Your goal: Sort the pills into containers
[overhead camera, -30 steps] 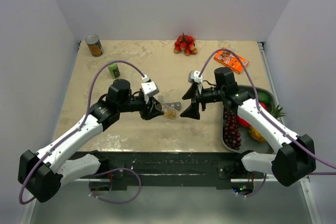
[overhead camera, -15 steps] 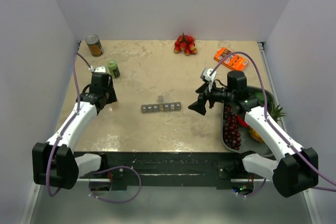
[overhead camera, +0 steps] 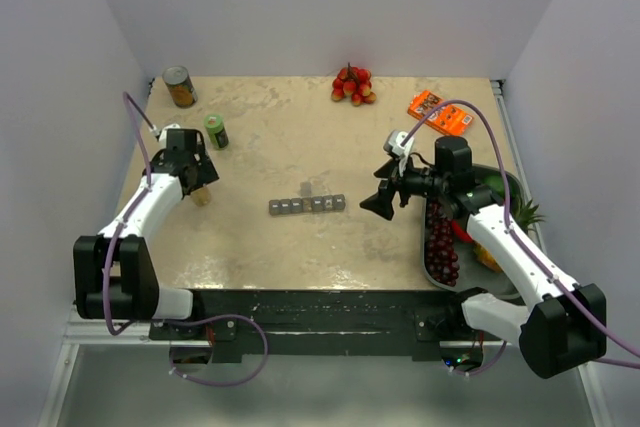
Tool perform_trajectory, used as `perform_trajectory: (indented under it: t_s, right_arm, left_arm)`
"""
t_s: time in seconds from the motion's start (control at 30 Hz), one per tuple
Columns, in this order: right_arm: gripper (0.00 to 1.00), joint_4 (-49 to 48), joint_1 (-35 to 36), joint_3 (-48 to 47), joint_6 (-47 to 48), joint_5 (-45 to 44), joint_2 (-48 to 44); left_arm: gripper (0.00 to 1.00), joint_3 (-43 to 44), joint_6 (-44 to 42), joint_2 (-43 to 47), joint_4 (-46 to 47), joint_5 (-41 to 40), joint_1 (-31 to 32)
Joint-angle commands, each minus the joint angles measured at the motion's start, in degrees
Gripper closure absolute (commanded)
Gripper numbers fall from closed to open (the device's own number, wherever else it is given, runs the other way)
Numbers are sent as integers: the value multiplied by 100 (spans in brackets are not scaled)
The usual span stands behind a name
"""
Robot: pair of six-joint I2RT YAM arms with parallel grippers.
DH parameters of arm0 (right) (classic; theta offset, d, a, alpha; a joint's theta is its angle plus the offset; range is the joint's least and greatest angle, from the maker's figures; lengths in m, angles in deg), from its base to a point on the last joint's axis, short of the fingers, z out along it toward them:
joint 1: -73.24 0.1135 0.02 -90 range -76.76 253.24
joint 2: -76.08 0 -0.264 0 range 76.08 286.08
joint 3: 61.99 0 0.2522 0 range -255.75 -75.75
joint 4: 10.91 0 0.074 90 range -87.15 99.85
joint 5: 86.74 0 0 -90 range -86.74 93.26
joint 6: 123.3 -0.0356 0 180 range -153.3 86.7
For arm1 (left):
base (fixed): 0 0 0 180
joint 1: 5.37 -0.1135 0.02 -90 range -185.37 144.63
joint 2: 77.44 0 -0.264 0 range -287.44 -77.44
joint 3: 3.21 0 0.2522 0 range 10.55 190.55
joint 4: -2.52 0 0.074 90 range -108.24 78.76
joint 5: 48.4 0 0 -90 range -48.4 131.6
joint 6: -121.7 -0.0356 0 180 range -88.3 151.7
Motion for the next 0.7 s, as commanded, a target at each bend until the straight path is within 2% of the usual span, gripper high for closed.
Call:
perform_trajectory:
  t_s: [0.0,0.13,0.23,0.27,0.37,0.43,0.5,0.67]
  right_arm:
    - [1,-119,-34,49,377,150,-88]
    - [1,48,-16,172,1307,458,-10]
    - [1,329,237,216,2721,485,289]
    - [1,426,369,173,3412,371,394]
    - [1,664,1002,-73,4312,-252,851]
    - [1,725,1310,-353,4473,-516,1350]
    - [1,874,1477,-635,4526,-675,1781]
    - [3,972,1610,-1445,4132,-1263,2996]
  left_arm:
    - [6,329,68,263,-100,-69,-45]
    - [4,400,-440,764,-83,526,-36]
    - [10,146,-1248,1388,329,1992,-18]
    - [12,49,-1590,1520,461,3067,-1]
    - [17,-162,-1778,1732,725,4548,122]
    - [21,-233,-1725,1610,910,4905,455]
    - [23,-180,-1655,1329,971,4888,910]
    - [35,-172,-1146,426,1664,4809,1115]
